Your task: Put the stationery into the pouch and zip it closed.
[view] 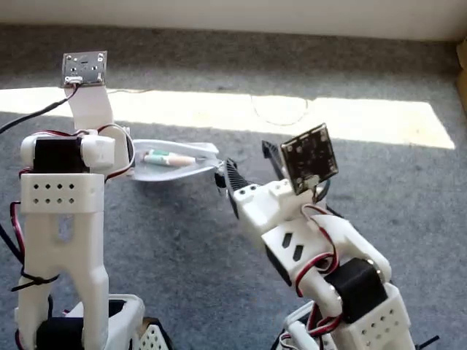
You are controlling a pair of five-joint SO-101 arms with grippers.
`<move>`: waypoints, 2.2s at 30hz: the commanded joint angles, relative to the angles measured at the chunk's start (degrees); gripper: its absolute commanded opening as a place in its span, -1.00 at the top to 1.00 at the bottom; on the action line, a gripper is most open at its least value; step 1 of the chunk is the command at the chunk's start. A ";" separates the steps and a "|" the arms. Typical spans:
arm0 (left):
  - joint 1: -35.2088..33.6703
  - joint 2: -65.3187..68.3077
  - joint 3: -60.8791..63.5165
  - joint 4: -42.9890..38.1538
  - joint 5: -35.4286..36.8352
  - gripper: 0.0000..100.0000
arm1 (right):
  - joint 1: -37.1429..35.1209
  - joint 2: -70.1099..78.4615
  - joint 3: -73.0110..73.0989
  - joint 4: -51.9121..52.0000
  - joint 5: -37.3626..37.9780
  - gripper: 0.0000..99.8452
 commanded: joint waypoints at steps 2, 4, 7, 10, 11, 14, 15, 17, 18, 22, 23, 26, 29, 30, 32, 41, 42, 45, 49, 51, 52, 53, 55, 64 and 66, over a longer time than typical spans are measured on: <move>-0.48 0.75 0.22 -1.05 0.00 0.98 | 5.05 0.31 -8.48 7.08 -0.09 0.57; -0.48 0.75 0.22 -1.05 0.00 0.98 | 6.37 0.31 -8.66 8.40 2.46 0.57; -0.48 0.75 0.22 -1.05 0.00 0.98 | 7.87 0.31 -8.57 10.24 5.01 0.57; -0.48 0.75 0.22 -1.05 0.00 0.98 | 9.01 0.31 -8.57 10.86 6.51 0.57; -0.48 0.75 0.22 -1.05 0.00 0.98 | 9.45 0.40 -8.57 10.59 7.47 0.57; -0.48 0.75 0.22 -1.05 0.00 0.98 | 12.18 4.18 -8.57 10.77 8.97 0.57; -0.48 0.75 0.22 -1.05 0.00 0.98 | 13.58 6.64 -8.57 10.86 8.97 0.57; -0.48 0.75 0.31 -1.05 0.00 0.98 | 16.31 12.18 -9.01 10.86 9.05 0.57; -0.48 0.75 0.31 -1.05 0.00 0.98 | 17.45 15.25 -9.10 10.59 9.14 0.57; -0.48 0.75 0.31 -1.05 0.00 0.98 | 18.77 25.98 -9.71 10.51 13.10 0.57; -0.48 0.75 0.31 -1.05 0.00 0.98 | 18.86 28.18 -9.63 10.51 14.51 0.57; -0.48 0.75 0.31 -1.05 0.00 0.98 | 18.86 34.59 -9.63 10.51 17.58 0.57; -0.48 0.75 0.31 -1.05 0.00 0.98 | 18.86 40.40 -9.63 10.51 20.48 0.57; -0.48 0.75 0.31 -1.05 0.00 0.98 | 18.86 42.24 -9.63 10.51 21.45 0.57; -0.48 0.75 0.31 -1.05 0.00 0.98 | 18.86 45.49 -9.71 10.42 23.30 0.57; -0.48 0.75 0.40 -1.05 0.00 0.98 | 19.38 57.01 -9.71 0.31 24.79 0.57; -0.48 0.75 0.40 -1.05 0.00 0.98 | 19.38 58.15 -9.71 -0.66 24.88 0.57; -0.48 0.75 0.40 -1.05 0.00 0.98 | 19.38 61.85 -9.71 -4.09 24.88 0.57; -0.48 0.75 0.40 -1.05 0.00 0.98 | 19.38 65.89 -10.42 -6.64 24.88 0.58; -0.48 0.75 0.40 -1.05 0.00 0.98 | 19.56 67.56 -12.44 -6.55 24.88 0.65; -0.48 0.75 0.40 -1.05 0.00 0.98 | 19.65 68.44 -13.23 -6.55 24.88 0.71; -0.48 0.75 0.40 -1.05 0.00 0.98 | 20.09 69.23 -13.85 -6.55 24.88 0.78; -0.48 0.75 0.40 -1.05 0.00 0.98 | 20.79 70.99 -14.90 -6.55 24.79 0.89; -0.57 0.75 0.40 -1.05 0.00 0.98 | 24.22 74.59 -17.10 -6.46 24.70 0.97; -0.57 0.75 0.40 -1.05 0.00 0.98 | 24.22 74.59 -17.10 -6.46 24.79 0.97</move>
